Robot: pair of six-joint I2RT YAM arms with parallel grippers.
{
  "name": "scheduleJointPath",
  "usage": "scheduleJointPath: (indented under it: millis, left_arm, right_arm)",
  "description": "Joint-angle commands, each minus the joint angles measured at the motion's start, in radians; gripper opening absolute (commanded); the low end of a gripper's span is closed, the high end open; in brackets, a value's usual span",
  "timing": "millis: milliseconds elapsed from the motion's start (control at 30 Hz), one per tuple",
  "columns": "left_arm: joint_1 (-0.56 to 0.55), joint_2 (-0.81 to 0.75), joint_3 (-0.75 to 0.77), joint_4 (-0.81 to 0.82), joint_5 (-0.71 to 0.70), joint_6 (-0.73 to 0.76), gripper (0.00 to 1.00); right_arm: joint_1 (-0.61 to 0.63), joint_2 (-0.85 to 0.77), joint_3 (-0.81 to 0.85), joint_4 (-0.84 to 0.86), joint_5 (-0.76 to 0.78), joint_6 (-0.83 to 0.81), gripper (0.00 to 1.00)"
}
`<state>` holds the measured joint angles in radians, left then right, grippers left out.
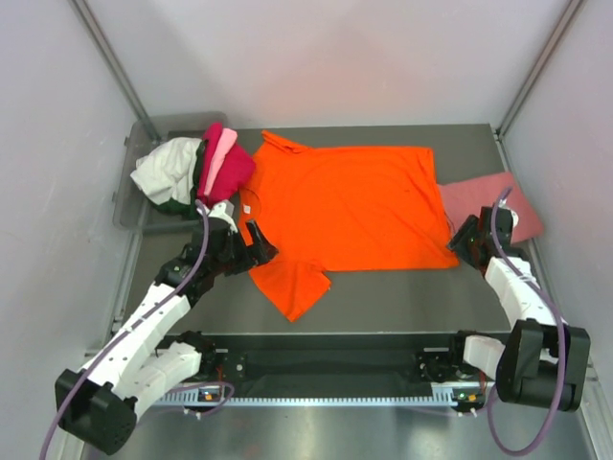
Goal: Fold and stack the t-shirts
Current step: Fold the tshirt
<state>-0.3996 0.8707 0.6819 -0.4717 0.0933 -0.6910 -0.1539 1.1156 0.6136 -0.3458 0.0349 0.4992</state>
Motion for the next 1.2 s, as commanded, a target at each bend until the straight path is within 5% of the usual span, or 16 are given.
scheduleJointPath:
  millis: [0,567,667,800,1167]
  left_arm:
    - [-0.019,0.004,-0.024,-0.022,-0.029,-0.074,0.93]
    - [-0.090,-0.038,-0.068,-0.179,-0.043,-0.193,0.89]
    - [-0.094,-0.030,-0.070,-0.185,-0.040,-0.191,0.89]
    - [-0.105,0.011,-0.067,-0.179,-0.023,-0.174,0.87]
    - [-0.205,0.070,-0.088,-0.179,-0.033,-0.231,0.73]
  right_arm:
    - [-0.010,0.003,-0.020,0.027,0.091,0.029,0.53]
    - [-0.010,0.204,-0.057,0.148,0.025,0.101,0.37]
    - [-0.010,0.198,-0.061,0.153,0.033,0.101,0.26]
    - [-0.010,0.187,-0.060,0.148,0.042,0.096,0.00]
    - [-0.010,0.178,-0.075,0.175,0.014,0.090,0.00]
